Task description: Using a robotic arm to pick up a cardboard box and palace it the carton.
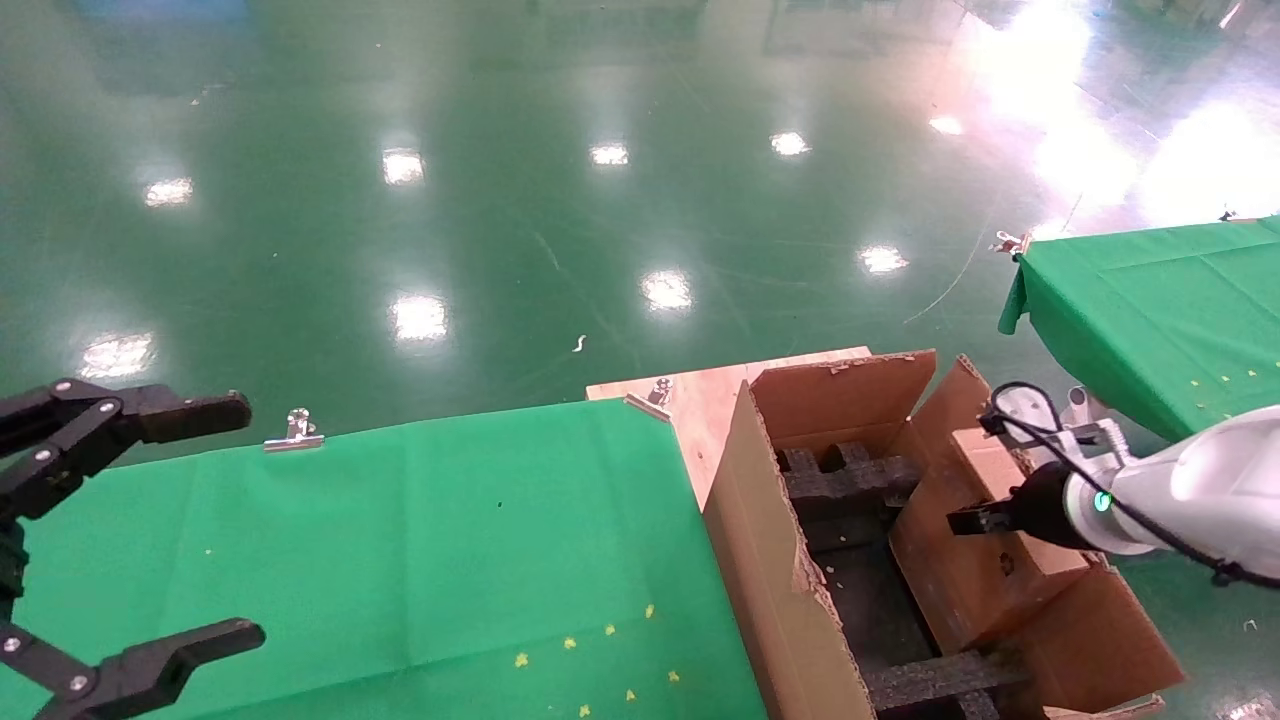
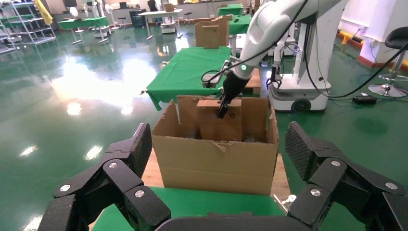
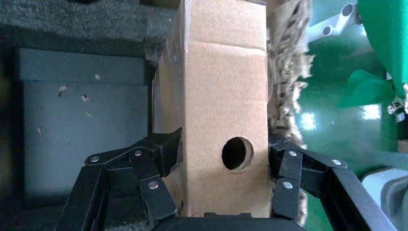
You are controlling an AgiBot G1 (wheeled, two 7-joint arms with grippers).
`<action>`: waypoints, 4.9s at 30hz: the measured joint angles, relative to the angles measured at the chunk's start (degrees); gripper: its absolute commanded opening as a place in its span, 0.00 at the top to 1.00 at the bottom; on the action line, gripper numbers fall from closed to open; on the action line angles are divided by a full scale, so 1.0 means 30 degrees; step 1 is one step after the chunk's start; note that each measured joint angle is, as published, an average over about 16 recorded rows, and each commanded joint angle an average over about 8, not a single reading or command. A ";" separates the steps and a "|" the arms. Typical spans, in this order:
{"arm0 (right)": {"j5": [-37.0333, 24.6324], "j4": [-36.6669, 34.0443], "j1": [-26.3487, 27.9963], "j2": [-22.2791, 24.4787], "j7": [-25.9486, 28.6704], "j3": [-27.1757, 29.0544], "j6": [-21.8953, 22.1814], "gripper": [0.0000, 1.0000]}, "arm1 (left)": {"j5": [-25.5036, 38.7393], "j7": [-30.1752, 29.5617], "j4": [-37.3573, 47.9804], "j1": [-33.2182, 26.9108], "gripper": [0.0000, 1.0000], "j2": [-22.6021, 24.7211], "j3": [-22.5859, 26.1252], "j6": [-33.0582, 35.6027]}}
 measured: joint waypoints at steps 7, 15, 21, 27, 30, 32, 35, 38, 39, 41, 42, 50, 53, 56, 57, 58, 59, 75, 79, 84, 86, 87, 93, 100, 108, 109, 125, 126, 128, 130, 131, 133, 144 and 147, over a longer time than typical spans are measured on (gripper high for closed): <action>-0.1035 -0.0281 -0.1169 -0.0629 0.1411 -0.0171 0.0561 1.00 | -0.0005 0.0004 0.0000 -0.0002 0.00 -0.0003 0.0008 -0.0003; -0.1526 -0.1041 -0.2527 -0.1359 0.2380 -0.0369 0.1466 1.00 | -0.0011 0.0008 0.0000 -0.0004 0.00 -0.0007 0.0016 -0.0007; -0.1414 -0.1988 -0.3505 -0.1875 0.2585 -0.0551 0.2341 1.00 | -0.0016 0.0011 0.0000 -0.0005 0.00 -0.0009 0.0023 -0.0010; -0.1048 -0.3054 -0.4278 -0.2314 0.2313 -0.0754 0.3255 1.00 | -0.0020 0.0015 0.0000 -0.0006 0.00 -0.0012 0.0029 -0.0013; -0.0800 -0.3563 -0.4561 -0.2498 0.2077 -0.0843 0.3670 1.00 | -0.0022 0.0016 0.0000 -0.0007 0.00 -0.0013 0.0032 -0.0014; -0.0628 -0.3875 -0.4722 -0.2608 0.1908 -0.0892 0.3933 1.00 | -0.0023 0.0017 0.0001 -0.0007 0.00 -0.0014 0.0034 -0.0015; -0.0380 -0.4251 -0.4906 -0.2739 0.1673 -0.0949 0.4282 0.70 | -0.0025 0.0019 0.0002 -0.0006 0.00 -0.0015 0.0036 -0.0017; -0.0181 -0.4524 -0.5037 -0.2832 0.1488 -0.0990 0.4549 0.33 | -0.0027 0.0020 0.0003 -0.0005 0.00 -0.0016 0.0037 -0.0019; -0.0126 -0.4594 -0.5069 -0.2856 0.1444 -0.0998 0.4614 0.20 | -0.0027 0.0020 0.0003 -0.0005 0.00 -0.0017 0.0038 -0.0019; -0.0043 -0.4689 -0.5110 -0.2890 0.1379 -0.1010 0.4701 0.00 | -0.0028 0.0020 0.0004 -0.0005 0.00 -0.0017 0.0038 -0.0020; -0.0012 -0.4718 -0.5125 -0.2901 0.1352 -0.1014 0.4740 0.00 | -0.0028 0.0021 0.0004 -0.0005 0.00 -0.0017 0.0039 -0.0021; 0.0020 -0.4781 -0.5071 -0.2892 0.1319 -0.0983 0.4812 0.00 | -0.0029 0.0023 0.0009 -0.0005 0.00 -0.0017 0.0041 -0.0022; -0.0041 -0.4765 -0.4964 -0.2854 0.1308 -0.0953 0.4782 0.00 | -0.0030 0.0025 0.0011 -0.0007 0.00 -0.0017 0.0043 -0.0021; -0.0117 -0.4743 -0.4827 -0.2797 0.1287 -0.0914 0.4761 0.00 | -0.0031 0.0026 0.0014 -0.0009 0.00 -0.0017 0.0046 -0.0021; -0.0134 -0.4740 -0.4781 -0.2777 0.1273 -0.0899 0.4771 0.00 | -0.0032 0.0027 0.0015 -0.0009 0.00 -0.0017 0.0047 -0.0021; -0.0166 -0.4726 -0.4722 -0.2751 0.1257 -0.0883 0.4768 0.00 | -0.0032 0.0028 0.0016 -0.0010 0.00 -0.0017 0.0048 -0.0021; -0.0199 -0.4705 -0.4655 -0.2720 0.1241 -0.0865 0.4765 0.00 | -0.0033 0.0029 0.0017 -0.0011 0.00 -0.0017 0.0049 -0.0020; -0.1096 -0.3118 -0.2046 -0.1742 0.0542 0.0115 0.5262 0.00 | -0.0043 0.0038 0.0021 -0.0017 0.00 -0.0023 0.0066 -0.0024; -0.1253 -0.2285 -0.0795 -0.1447 0.0153 0.0647 0.5676 0.00 | -0.0046 0.0040 0.0021 -0.0018 0.00 -0.0024 0.0070 -0.0026; -0.0919 -0.1197 0.0841 -0.1158 -0.0442 0.1308 0.6353 0.00 | -0.0049 0.0042 0.0021 -0.0019 0.00 -0.0026 0.0075 -0.0028; -0.0675 -0.0832 0.1419 -0.1074 -0.0685 0.1530 0.6632 0.00 | -0.0051 0.0043 0.0022 -0.0019 0.00 -0.0027 0.0077 -0.0029; -0.0504 -0.0657 0.1712 -0.1037 -0.0806 0.1641 0.6803 0.00 | -0.0052 0.0044 0.0022 -0.0019 0.00 -0.0028 0.0078 -0.0030; 0.0522 0.0055 0.2975 -0.0900 -0.1382 0.2094 0.7690 0.00 | -0.0055 0.0046 0.0024 -0.0018 0.00 -0.0031 0.0082 -0.0036; 0.1164 0.0216 0.3375 -0.0880 -0.1768 0.2326 0.8067 0.00 | -0.0058 0.0048 0.0026 -0.0017 0.00 -0.0033 0.0084 -0.0041; 0.2544 0.0109 0.2391 -0.0990 -0.3663 0.3803 0.6865 0.00 | -0.0060 0.0051 0.0032 -0.0020 0.00 -0.0033 0.0088 -0.0041; 0.2843 0.0091 0.2186 -0.1013 -0.4078 0.4127 0.6608 0.00 | -0.0060 0.0051 0.0033 -0.0021 0.00 -0.0033 0.0089 -0.0040; 0.9793 -0.0271 -0.2162 -0.1489 -1.3517 1.1537 0.1064 0.00 | -0.0069 0.0061 0.0041 -0.0028 0.00 -0.0037 0.0104 -0.0042; 1.0247 -0.0295 -0.2446 -0.1520 -1.4134 1.2020 0.0702 0.00 | -0.0069 0.0061 0.0041 -0.0028 0.00 -0.0037 0.0105 -0.0042; 1.1159 -0.0344 -0.3018 -0.1583 -1.5374 1.2993 -0.0027 0.00 | -0.0071 0.0062 0.0041 -0.0029 0.00 -0.0038 0.0107 -0.0043; 1.2071 -0.0392 -0.3589 -0.1645 -1.6612 1.3965 -0.0755 0.00 | -0.0072 0.0063 0.0041 -0.0029 0.00 -0.0039 0.0109 -0.0044; 1.2523 -0.0416 -0.3872 -0.1676 -1.7226 1.4446 -0.1116 0.00 | -0.0073 0.0064 0.0041 -0.0030 0.00 -0.0039 0.0110 -0.0044; 1.3438 -0.0465 -0.4446 -0.1738 -1.8470 1.5422 -0.1847 0.00 | -0.0074 0.0065 0.0041 -0.0030 0.00 -0.0040 0.0112 -0.0045; 1.8436 -0.0731 -0.7577 -0.2080 -2.5260 2.0748 -0.5837 0.00 | -0.0081 0.0070 0.0041 -0.0032 0.00 -0.0044 0.0122 -0.0049; 1.9801 -0.0804 -0.8433 -0.2174 -2.7116 2.2204 -0.6928 0.00 | -0.0083 0.0071 0.0041 -0.0033 0.00 -0.0045 0.0125 -0.0050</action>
